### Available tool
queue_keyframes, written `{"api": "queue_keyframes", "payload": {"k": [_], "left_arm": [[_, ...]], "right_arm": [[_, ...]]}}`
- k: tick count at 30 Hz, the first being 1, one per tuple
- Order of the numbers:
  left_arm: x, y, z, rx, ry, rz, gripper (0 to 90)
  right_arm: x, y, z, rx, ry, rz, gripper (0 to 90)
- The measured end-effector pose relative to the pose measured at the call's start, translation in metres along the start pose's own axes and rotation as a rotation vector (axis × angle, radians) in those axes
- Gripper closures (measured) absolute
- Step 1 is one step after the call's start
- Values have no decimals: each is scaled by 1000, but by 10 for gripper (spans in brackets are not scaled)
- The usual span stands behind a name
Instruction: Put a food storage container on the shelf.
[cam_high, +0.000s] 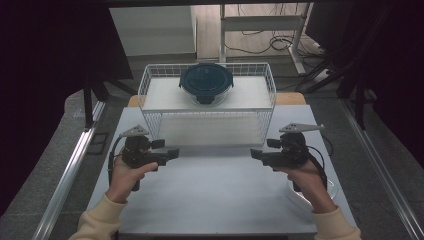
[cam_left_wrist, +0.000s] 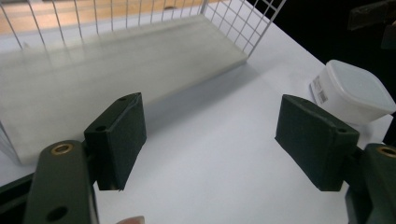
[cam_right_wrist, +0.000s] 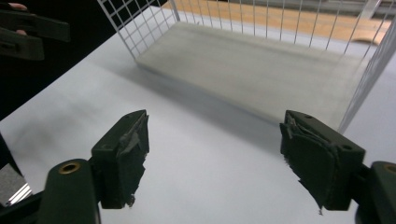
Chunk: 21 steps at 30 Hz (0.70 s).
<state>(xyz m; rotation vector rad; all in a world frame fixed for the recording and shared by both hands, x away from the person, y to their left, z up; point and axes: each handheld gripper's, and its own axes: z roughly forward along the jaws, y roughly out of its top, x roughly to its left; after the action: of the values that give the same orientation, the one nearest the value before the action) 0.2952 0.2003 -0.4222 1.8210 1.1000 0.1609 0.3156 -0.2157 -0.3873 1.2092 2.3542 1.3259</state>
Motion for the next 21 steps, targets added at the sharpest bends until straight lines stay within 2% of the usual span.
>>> {"api": "queue_keyframes", "payload": {"k": [9, 12, 16, 21], "left_arm": [[-1, -25, 11, 50, 29, 7, 250], [0, -31, 14, 63, 33, 0, 259], [3, -36, 17, 76, 56, -6, 261], [7, -38, 19, 82, 57, -19, 262]], "right_arm": [[-9, -29, 4, 44, 10, 10, 269], [-14, -38, 9, 51, 26, 33, 276], [-18, -44, 13, 72, 25, 39, 278], [-15, -44, 14, 77, 18, 35, 286]]}}
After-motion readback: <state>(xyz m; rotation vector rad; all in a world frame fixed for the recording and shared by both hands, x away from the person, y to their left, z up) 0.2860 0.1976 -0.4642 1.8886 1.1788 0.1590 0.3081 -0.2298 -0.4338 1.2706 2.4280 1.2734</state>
